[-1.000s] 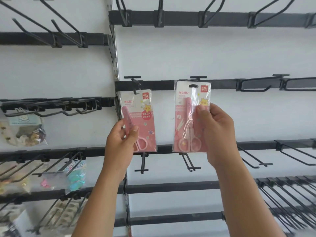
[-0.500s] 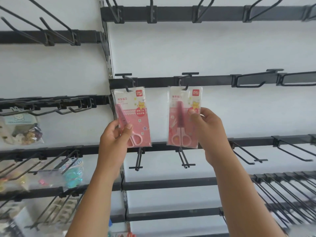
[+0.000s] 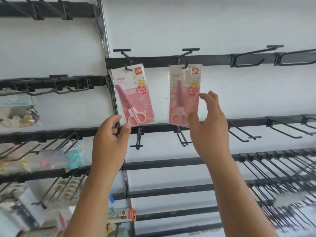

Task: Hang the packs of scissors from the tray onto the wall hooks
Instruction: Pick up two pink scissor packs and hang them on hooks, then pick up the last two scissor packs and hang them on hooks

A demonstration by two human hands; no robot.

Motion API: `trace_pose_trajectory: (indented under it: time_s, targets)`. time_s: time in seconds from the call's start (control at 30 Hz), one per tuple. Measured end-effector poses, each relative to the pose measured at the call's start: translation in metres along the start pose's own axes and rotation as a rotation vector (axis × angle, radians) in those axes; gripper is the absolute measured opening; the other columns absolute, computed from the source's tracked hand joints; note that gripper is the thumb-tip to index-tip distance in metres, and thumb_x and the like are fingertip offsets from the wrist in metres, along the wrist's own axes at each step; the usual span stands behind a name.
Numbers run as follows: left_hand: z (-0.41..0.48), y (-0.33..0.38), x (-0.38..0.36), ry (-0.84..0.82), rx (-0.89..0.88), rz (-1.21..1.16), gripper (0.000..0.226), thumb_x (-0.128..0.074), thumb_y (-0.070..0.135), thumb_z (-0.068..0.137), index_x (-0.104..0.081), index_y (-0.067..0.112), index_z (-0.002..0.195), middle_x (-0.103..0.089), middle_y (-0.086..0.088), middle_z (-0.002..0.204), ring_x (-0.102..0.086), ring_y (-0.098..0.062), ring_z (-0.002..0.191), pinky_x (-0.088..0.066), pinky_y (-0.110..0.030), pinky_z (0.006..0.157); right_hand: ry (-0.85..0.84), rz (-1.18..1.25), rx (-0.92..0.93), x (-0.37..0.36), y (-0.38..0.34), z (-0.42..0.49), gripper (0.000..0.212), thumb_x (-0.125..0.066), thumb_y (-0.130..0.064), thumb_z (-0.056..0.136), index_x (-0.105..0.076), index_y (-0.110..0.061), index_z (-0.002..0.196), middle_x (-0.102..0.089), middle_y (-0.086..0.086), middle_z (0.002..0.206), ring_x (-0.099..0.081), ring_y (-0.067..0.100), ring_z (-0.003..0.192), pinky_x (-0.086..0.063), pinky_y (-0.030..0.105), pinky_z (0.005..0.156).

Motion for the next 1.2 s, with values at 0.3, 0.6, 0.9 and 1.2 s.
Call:
trace_pose_trajectory:
  time_s: [0.3,0.6,0.9,1.2]
  targets:
    - [-0.048,-0.006,-0.003,-0.066,-0.176,0.312,0.037,-0.056,0.027,0.098,-0.057,0.015,0.133,-0.055,-0.004,0.142,-0.046,-0.026,0.131,-0.036,-0.037,0.107,-0.169,-0.325,0.147,-0.041,-0.015,-0.065,0.036,-0.056,-0.022,0.097,-0.061,-0.018,0.132,-0.048,-0.002,0.154,-0.054,0.026,0.126,-0.045,0.037,0.091]
    - [-0.104,-0.074,-0.033,-0.219,-0.175,0.495,0.034,-0.059,0.025,0.095,-0.062,0.011,0.126,-0.058,-0.01,0.138,-0.051,-0.035,0.125,-0.044,-0.05,0.1,-0.35,-0.474,0.152,-0.095,0.025,-0.15,0.034,-0.061,-0.018,0.091,-0.065,-0.014,0.125,-0.057,0.007,0.146,-0.056,0.032,0.128,-0.047,0.046,0.096]
    - [-0.173,-0.185,-0.068,-0.431,-0.047,0.657,0.032,-0.06,0.027,0.093,-0.064,0.012,0.121,-0.062,-0.009,0.131,-0.057,-0.037,0.114,-0.047,-0.048,0.089,-0.707,-0.568,-0.059,-0.16,0.123,-0.246,0.041,-0.052,-0.02,0.096,-0.056,-0.015,0.137,-0.048,0.003,0.154,-0.045,0.031,0.137,-0.043,0.046,0.1]
    - [-0.263,-0.3,-0.105,-0.68,0.145,0.736,0.032,-0.061,0.029,0.092,-0.065,0.012,0.118,-0.068,-0.009,0.119,-0.061,-0.037,0.107,-0.047,-0.046,0.086,-0.992,-0.609,-0.281,-0.19,0.217,-0.347,0.041,-0.045,-0.023,0.101,-0.05,-0.018,0.141,-0.047,-0.002,0.151,-0.046,0.026,0.132,-0.035,0.04,0.107]
Point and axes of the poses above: each hand's wrist, its own z-axis towards the middle knuckle, its own x-axis out of the back of the hand, y = z × x, the point moved 10 cm from there along z, towards the middle knuckle
